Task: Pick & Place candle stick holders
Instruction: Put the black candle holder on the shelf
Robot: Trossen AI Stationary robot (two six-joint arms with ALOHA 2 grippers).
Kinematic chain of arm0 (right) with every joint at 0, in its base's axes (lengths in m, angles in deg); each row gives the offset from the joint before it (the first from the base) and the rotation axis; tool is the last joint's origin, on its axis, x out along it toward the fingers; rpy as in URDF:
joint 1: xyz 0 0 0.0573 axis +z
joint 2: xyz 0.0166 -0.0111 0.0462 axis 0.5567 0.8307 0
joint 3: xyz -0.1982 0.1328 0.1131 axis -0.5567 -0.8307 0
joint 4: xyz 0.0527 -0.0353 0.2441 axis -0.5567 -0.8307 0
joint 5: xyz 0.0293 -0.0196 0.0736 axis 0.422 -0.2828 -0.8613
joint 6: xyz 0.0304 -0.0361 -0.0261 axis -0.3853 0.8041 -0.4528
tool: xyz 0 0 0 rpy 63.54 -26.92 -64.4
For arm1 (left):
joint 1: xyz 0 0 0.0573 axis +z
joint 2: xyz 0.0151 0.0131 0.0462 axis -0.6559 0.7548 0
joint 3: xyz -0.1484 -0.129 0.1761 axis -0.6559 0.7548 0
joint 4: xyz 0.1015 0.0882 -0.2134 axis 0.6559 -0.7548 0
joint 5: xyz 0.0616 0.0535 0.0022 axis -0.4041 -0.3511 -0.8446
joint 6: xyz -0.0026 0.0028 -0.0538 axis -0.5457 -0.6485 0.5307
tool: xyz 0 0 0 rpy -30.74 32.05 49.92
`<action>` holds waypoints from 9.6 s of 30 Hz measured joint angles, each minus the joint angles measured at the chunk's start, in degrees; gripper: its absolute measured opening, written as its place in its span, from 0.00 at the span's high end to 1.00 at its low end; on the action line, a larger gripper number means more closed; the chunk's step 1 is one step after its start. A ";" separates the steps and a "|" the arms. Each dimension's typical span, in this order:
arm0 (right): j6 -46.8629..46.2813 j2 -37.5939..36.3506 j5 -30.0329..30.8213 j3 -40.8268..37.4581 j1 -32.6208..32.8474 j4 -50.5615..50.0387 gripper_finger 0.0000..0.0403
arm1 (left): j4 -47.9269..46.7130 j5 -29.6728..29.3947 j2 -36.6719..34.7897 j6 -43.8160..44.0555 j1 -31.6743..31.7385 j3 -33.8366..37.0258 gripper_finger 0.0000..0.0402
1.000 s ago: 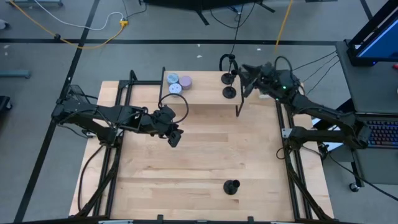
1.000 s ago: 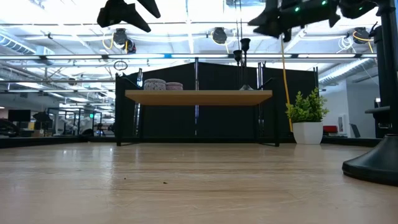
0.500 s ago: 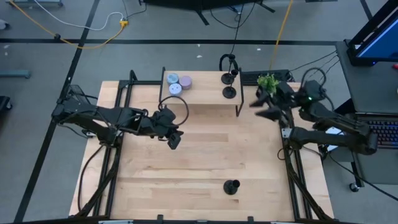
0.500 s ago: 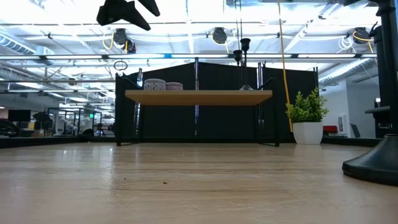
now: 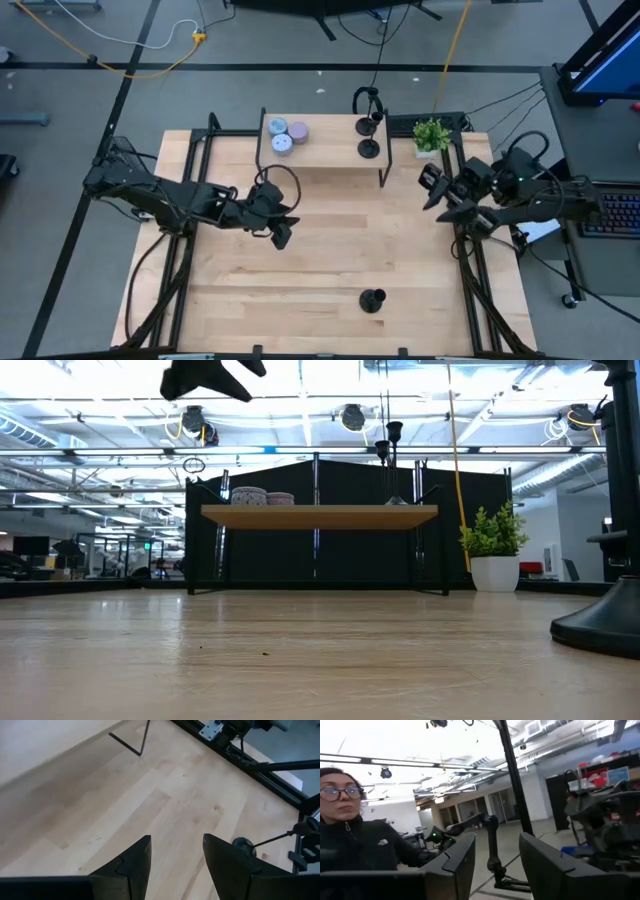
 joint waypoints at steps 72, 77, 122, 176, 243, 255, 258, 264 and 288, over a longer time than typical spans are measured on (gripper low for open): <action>-53.62 48.40 28.34 41.65 32.26 -81.30 0.64 | 9.73 9.54 -57.77 -15.08 -0.39 41.98 0.54; -53.78 48.40 27.85 39.80 32.26 -79.26 0.64 | 9.73 9.54 -57.77 -14.93 -0.39 41.98 0.54; -44.84 47.07 28.19 25.17 24.37 -51.92 0.97 | 6.72 9.67 -57.42 -14.51 -0.39 41.93 0.54; 40.46 59.38 34.42 79.04 -26.64 -99.47 0.97 | 18.56 -11.30 -40.97 -3.50 -0.39 41.93 0.54; 43.96 61.71 25.52 79.01 -21.68 -95.83 0.97 | 21.26 8.21 24.90 -58.05 27.81 -22.98 0.75; 44.14 61.71 25.16 79.01 -21.68 -96.30 0.94 | 19.89 12.36 24.87 -60.13 27.98 -22.96 0.96; 44.14 61.71 25.63 79.03 -21.66 -95.92 0.90 | 19.94 12.73 24.87 -58.82 28.33 -22.96 0.96; 44.35 61.61 26.07 79.04 -21.70 -94.51 0.82 | 19.76 13.07 24.81 -57.57 29.18 -22.96 0.96; 37.79 46.25 36.10 79.01 -21.61 -89.51 0.76 | 32.20 29.08 24.72 -48.02 39.71 -22.94 0.96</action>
